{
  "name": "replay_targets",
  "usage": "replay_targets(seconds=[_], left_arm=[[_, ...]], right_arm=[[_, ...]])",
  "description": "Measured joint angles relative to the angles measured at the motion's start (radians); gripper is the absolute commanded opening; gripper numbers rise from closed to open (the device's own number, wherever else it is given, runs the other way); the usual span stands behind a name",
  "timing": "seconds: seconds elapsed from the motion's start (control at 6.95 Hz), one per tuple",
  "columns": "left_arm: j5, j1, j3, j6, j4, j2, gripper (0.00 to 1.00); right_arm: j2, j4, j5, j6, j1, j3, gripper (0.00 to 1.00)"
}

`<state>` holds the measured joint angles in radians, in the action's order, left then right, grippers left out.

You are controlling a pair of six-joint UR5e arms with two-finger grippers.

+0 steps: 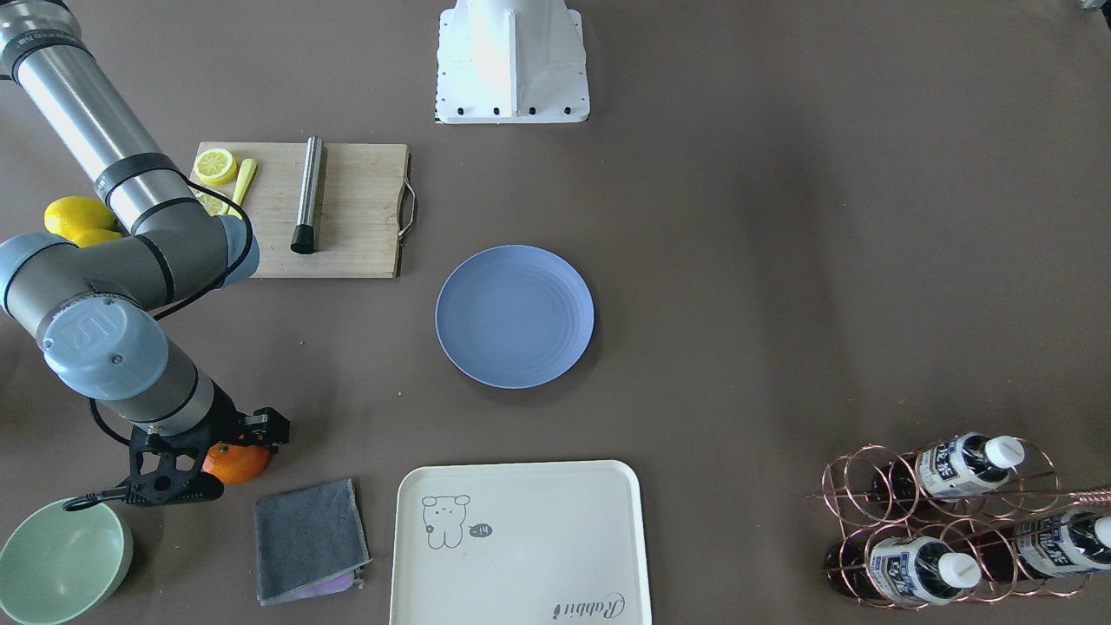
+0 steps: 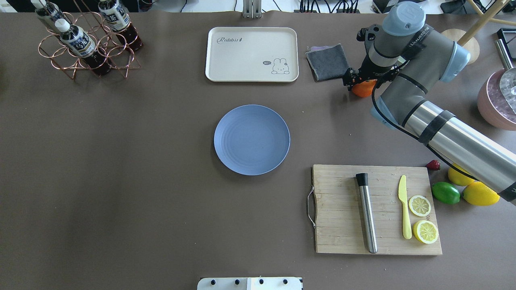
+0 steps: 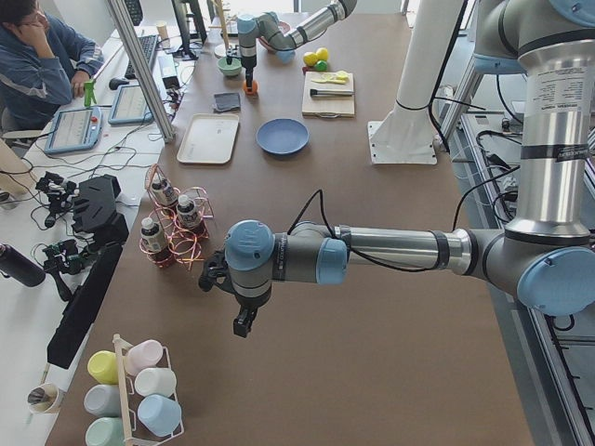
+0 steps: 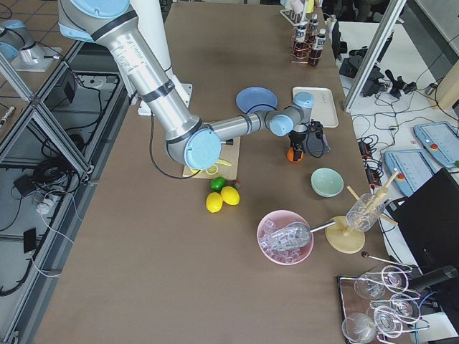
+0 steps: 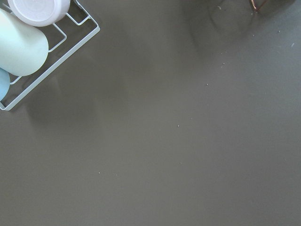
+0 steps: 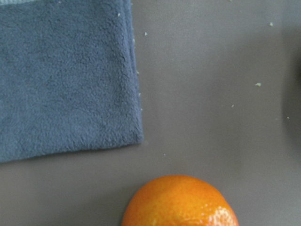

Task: Pick orange to plate
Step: 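Lift the orange with the right gripper and carry it over the plate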

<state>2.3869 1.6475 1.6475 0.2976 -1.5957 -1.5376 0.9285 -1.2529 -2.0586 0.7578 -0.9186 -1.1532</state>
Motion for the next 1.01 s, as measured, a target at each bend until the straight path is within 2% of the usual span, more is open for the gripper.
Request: replay_targets(seconds=[0.14, 0.29, 0.58, 0.72, 1.01], left_arm=[[0.0, 0.0, 0.0, 0.0, -0.001, 0.0, 0.99], [0.0, 0.0, 0.0, 0.0, -0.001, 0.001, 0.99], [0.001, -0.002, 0.0, 0.0, -0.002, 0.009, 0.99], [0.001, -0.003, 0.0, 0.0, -0.002, 0.012, 0.99], [0.002, -0.005, 0.0, 0.0, -0.001, 0.013, 0.99]], right_arm=[[0.0, 0.006, 0.01, 0.001, 0.005, 0.001, 0.16], [0.001, 0.021, 0.02, 0.013, 0.009, 0.0, 0.0], [-0.008, 0.032, 0.026, 0.079, 0.017, -0.03, 0.0], [-0.024, 0.002, 0.023, 0.16, 0.027, -0.086, 0.0], [-0.101, -0.089, 0.066, 0.438, 0.118, -0.171, 0.0]])
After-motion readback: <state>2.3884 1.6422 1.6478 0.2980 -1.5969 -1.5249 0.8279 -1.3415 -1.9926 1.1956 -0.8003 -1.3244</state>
